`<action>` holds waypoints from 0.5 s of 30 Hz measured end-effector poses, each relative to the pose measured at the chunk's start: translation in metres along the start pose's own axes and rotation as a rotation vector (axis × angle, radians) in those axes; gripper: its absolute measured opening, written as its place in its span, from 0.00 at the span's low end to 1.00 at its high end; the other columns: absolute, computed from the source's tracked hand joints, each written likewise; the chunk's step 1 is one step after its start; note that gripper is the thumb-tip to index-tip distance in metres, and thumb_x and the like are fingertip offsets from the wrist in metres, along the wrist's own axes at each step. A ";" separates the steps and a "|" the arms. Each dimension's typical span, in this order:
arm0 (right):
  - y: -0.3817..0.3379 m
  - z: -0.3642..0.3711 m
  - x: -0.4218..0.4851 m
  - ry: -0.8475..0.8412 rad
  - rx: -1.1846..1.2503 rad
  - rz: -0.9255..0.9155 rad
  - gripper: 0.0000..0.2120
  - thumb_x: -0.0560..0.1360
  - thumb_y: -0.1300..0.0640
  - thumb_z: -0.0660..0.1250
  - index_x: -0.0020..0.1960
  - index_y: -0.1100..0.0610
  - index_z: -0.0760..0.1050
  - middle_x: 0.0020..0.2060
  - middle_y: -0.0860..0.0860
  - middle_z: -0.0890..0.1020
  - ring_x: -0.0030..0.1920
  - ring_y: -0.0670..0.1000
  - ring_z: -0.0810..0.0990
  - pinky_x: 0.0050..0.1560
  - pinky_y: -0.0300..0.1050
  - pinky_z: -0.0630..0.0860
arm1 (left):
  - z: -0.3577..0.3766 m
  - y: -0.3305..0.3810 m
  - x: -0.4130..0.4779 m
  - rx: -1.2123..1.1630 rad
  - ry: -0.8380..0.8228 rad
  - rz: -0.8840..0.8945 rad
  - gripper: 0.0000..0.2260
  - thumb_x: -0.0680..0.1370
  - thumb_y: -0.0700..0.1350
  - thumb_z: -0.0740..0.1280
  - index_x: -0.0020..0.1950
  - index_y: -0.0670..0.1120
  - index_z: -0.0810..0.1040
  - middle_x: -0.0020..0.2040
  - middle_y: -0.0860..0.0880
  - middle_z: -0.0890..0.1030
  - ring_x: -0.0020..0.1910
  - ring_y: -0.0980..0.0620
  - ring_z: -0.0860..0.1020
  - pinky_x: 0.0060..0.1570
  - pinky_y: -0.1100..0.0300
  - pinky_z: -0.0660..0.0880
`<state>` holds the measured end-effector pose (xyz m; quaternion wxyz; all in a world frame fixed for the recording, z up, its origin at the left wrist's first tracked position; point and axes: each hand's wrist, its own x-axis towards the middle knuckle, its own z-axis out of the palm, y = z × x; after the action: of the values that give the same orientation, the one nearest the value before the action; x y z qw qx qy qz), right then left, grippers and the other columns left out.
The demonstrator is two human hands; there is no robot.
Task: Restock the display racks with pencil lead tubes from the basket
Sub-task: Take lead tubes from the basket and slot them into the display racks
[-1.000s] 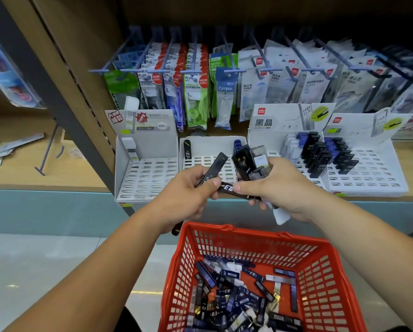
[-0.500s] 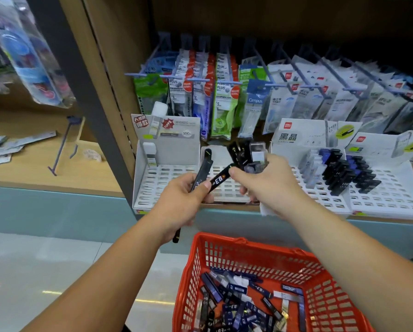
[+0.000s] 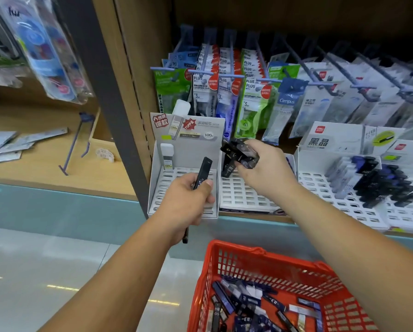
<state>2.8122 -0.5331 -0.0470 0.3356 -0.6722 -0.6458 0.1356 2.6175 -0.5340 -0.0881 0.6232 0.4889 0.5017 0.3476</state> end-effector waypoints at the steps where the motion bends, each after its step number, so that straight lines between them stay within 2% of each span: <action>1: 0.002 0.001 0.003 -0.003 -0.010 -0.010 0.10 0.74 0.59 0.73 0.48 0.45 0.76 0.38 0.43 0.81 0.41 0.51 0.79 0.46 0.49 0.79 | 0.000 0.001 0.001 -0.035 -0.004 -0.006 0.08 0.85 0.47 0.65 0.48 0.47 0.75 0.39 0.44 0.79 0.23 0.54 0.63 0.23 0.63 0.60; 7: 0.008 0.007 0.010 -0.127 -0.116 -0.084 0.11 0.73 0.56 0.73 0.53 0.46 0.79 0.43 0.47 0.84 0.45 0.55 0.81 0.46 0.56 0.80 | 0.004 0.005 0.003 -0.113 -0.004 -0.018 0.07 0.85 0.47 0.65 0.50 0.46 0.76 0.38 0.46 0.77 0.26 0.53 0.62 0.25 0.63 0.57; 12: 0.009 0.017 0.016 0.002 -0.031 -0.022 0.12 0.74 0.56 0.74 0.57 0.49 0.79 0.46 0.49 0.84 0.48 0.56 0.82 0.49 0.55 0.80 | 0.006 0.008 0.004 -0.156 0.017 -0.015 0.06 0.85 0.46 0.65 0.50 0.46 0.76 0.38 0.47 0.77 0.27 0.53 0.63 0.25 0.63 0.57; 15: 0.012 0.020 0.015 0.001 -0.107 -0.063 0.12 0.74 0.57 0.73 0.57 0.52 0.79 0.47 0.50 0.83 0.49 0.55 0.80 0.48 0.52 0.79 | 0.005 0.011 0.004 -0.190 0.037 -0.026 0.06 0.85 0.46 0.65 0.50 0.46 0.75 0.37 0.48 0.77 0.27 0.54 0.62 0.24 0.63 0.57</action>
<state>2.8109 -0.5129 -0.0652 0.3036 -0.6685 -0.6729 0.0901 2.6245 -0.5284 -0.0789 0.6618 0.4146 0.4842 0.3945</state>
